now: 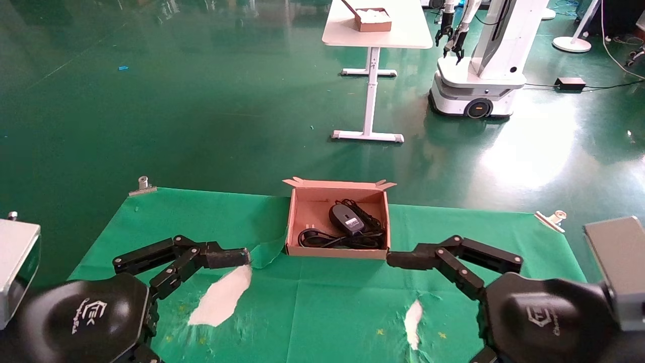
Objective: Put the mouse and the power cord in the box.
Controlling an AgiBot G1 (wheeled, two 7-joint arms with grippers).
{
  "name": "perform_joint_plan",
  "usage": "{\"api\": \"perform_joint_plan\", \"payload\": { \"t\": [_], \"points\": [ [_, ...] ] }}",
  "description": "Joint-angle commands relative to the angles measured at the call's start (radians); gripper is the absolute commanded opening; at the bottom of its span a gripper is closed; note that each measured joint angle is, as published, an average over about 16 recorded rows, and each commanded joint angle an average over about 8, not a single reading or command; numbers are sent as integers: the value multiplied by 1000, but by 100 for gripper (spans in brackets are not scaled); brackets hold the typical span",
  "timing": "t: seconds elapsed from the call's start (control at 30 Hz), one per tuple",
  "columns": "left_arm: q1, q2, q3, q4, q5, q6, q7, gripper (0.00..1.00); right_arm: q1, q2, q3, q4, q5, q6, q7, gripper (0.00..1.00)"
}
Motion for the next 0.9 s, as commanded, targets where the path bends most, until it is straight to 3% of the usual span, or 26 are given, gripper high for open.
{"api": "perform_joint_plan", "payload": {
  "t": [0.03, 0.9],
  "points": [
    [-1, 1, 2, 1, 3, -2, -1, 100, 0, 0, 0, 0, 0, 0, 0, 100],
    [-6, 4, 11, 4, 17, -9, -5, 100, 0, 0, 0, 0, -1, 1, 0, 100]
  ]
}}
